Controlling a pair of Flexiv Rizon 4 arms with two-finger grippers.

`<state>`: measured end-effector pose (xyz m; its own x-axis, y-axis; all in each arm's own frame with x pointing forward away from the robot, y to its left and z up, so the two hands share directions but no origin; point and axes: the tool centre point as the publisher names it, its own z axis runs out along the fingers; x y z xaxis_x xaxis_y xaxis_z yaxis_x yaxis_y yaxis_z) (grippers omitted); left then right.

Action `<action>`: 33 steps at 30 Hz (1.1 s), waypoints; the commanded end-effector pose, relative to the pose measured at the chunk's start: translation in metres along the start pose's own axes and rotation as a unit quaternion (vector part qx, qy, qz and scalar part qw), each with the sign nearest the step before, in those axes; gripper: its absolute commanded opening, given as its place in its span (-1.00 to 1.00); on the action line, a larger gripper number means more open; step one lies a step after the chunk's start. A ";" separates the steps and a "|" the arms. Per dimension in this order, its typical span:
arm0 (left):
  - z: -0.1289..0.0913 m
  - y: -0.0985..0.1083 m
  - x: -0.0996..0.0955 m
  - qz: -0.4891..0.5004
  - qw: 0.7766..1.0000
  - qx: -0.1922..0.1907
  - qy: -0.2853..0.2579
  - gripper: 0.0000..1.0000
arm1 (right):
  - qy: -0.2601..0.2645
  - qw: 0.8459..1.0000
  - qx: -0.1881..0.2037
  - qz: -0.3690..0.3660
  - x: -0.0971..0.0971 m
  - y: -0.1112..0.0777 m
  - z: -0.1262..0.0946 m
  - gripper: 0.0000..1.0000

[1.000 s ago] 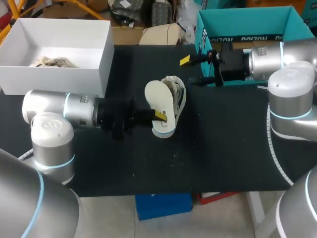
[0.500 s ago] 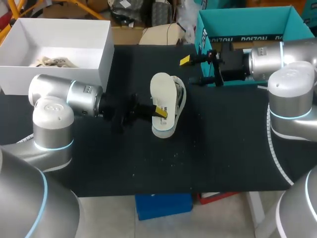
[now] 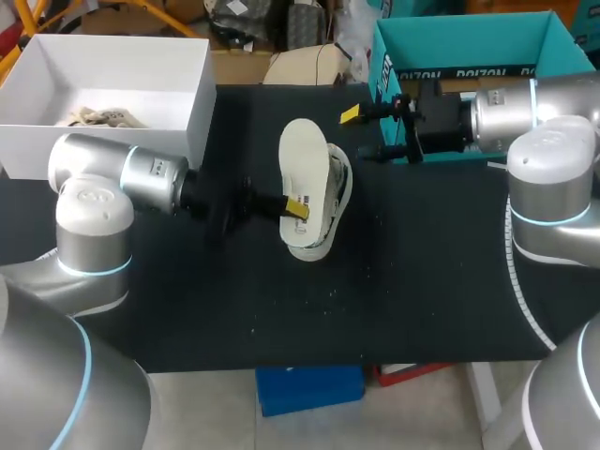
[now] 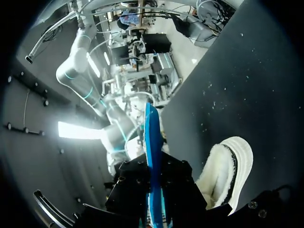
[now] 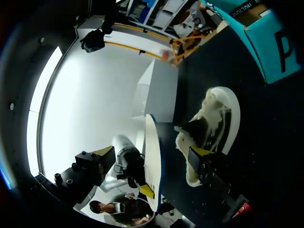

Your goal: Take the shoe out of the shoebox, open the shoe tongue, remove and reinsert the insole, then place the shoe into the shoebox

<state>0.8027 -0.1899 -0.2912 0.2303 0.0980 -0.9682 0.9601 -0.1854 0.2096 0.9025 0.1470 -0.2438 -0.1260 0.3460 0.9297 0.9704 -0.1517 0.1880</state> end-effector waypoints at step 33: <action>0.019 0.058 0.005 0.034 0.997 0.056 -0.041 -1.00 | 0.072 0.997 0.015 -0.024 -0.005 0.000 0.014 0.51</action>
<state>0.8576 -0.2180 -0.2857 0.2717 0.0000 -0.9624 0.9179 -0.3005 0.2591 0.9001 0.1547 -0.2423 -0.1885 0.2620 0.9465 0.9676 -0.1155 0.2247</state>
